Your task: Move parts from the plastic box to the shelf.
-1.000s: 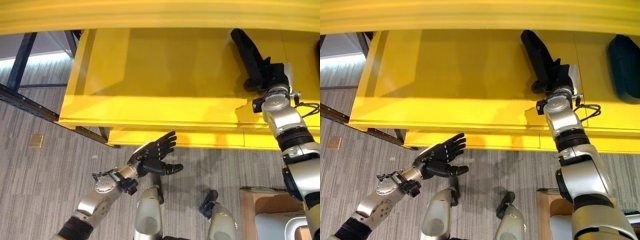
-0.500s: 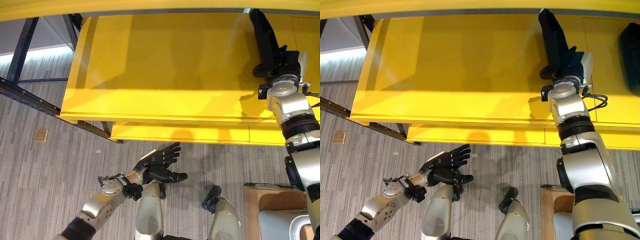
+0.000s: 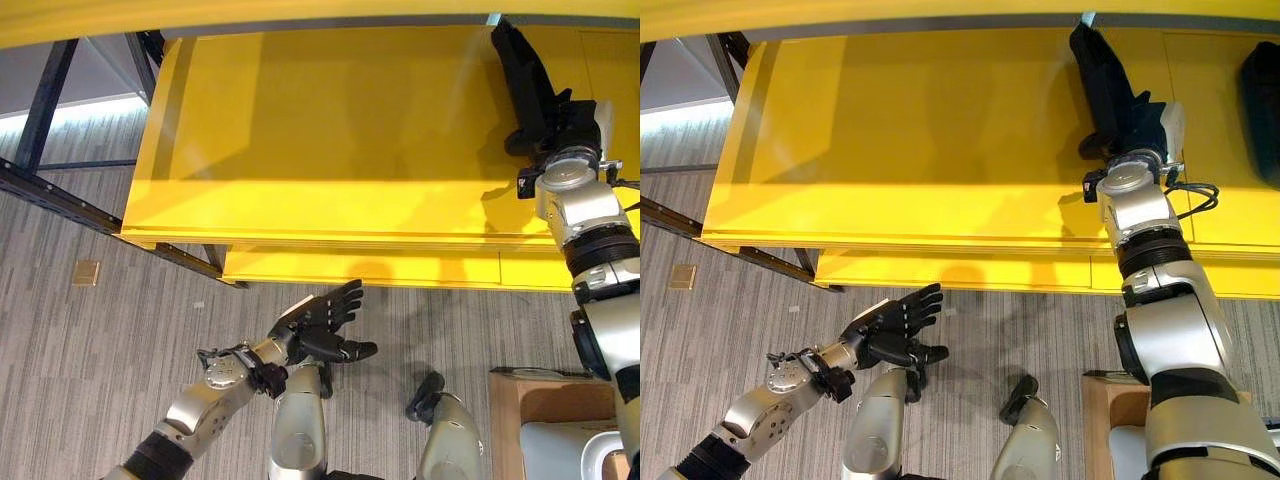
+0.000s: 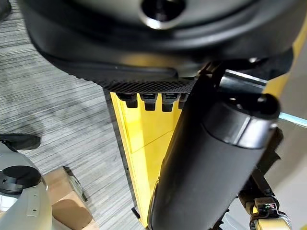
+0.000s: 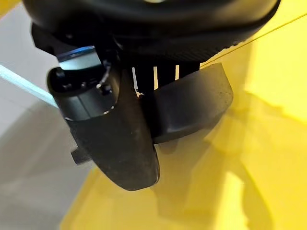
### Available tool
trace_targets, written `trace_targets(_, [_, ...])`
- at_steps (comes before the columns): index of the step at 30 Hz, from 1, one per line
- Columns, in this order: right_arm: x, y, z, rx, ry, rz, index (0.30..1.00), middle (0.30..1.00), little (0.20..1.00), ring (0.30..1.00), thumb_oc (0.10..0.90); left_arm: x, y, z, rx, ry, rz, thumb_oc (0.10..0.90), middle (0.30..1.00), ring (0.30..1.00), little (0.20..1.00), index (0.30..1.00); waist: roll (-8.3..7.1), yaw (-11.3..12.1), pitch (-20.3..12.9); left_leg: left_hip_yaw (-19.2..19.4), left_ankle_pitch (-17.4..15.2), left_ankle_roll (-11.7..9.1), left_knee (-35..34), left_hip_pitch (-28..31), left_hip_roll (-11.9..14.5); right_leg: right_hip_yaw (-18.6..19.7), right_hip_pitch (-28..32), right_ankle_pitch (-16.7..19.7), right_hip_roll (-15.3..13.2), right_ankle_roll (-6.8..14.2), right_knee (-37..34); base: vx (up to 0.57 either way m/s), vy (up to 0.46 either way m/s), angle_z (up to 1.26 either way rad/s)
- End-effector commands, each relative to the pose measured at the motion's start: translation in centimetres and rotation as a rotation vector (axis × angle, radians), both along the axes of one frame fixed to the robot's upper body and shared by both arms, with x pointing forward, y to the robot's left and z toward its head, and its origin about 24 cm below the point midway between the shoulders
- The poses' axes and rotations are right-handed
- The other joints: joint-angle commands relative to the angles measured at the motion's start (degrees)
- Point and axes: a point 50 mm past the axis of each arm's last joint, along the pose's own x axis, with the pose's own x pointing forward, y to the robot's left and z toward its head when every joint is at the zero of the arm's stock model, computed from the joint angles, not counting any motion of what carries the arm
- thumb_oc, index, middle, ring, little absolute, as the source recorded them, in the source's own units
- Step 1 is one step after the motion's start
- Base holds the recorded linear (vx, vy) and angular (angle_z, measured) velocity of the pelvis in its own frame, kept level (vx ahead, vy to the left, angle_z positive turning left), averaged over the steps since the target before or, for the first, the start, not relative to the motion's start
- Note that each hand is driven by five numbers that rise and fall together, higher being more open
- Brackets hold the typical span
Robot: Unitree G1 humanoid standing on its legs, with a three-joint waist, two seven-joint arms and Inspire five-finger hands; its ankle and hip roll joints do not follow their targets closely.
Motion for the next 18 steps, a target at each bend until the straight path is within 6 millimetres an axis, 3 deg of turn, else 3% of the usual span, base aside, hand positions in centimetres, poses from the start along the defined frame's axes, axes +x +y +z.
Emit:
trace_targets(1, [0.1, -0.2, 1.4, 0.011, 0.019, 0.035, 1.000, 1.000, 1.000, 1.000, 0.900, -0.5, -2.2, 3.5, -0.118, -0.135, -0.115, 0.900, 1.000, 1.000, 1.000, 1.000, 2.11, 1.07, -0.49, -0.14, -6.03, 0.71, -1.33, 2.78, -1.36, 1.97, -1.60, -7.01, 2.31, -0.19, 6.71, -0.04, -0.022, 0.03])
trace_targets(5, [0.4, 0.5, -0.5, 0.121, 0.089, 0.111, 1.000, 1.000, 1.000, 1.000, 0.900, -0.7, -2.3, 3.4, -0.113, -0.141, -0.137, 0.900, 1.000, 1.000, 1.000, 1.000, 1.75, 0.96, -0.49, -0.55, -7.40, 0.21, -0.97, 3.84, -1.63, 2.49, -0.71, -8.35, 2.12, 0.40, 7.33, 0.06, -0.014, 0.01])
trace_targets(18, [0.3, 1.5, -3.8, 0.381, 0.138, 0.234, 1.000, 1.000, 1.000, 1.000, 0.900, -0.8, -2.0, 3.2, -0.093, -0.140, -0.150, 0.900, 1.000, 1.000, 1.000, 1.000, 1.02, -0.14, -0.49, 0.36, -7.59, 0.13, -0.85, 5.65, -0.92, 2.94, 0.74, -8.77, 2.49, 0.13, 7.38, 0.00, -0.001, 0.00])
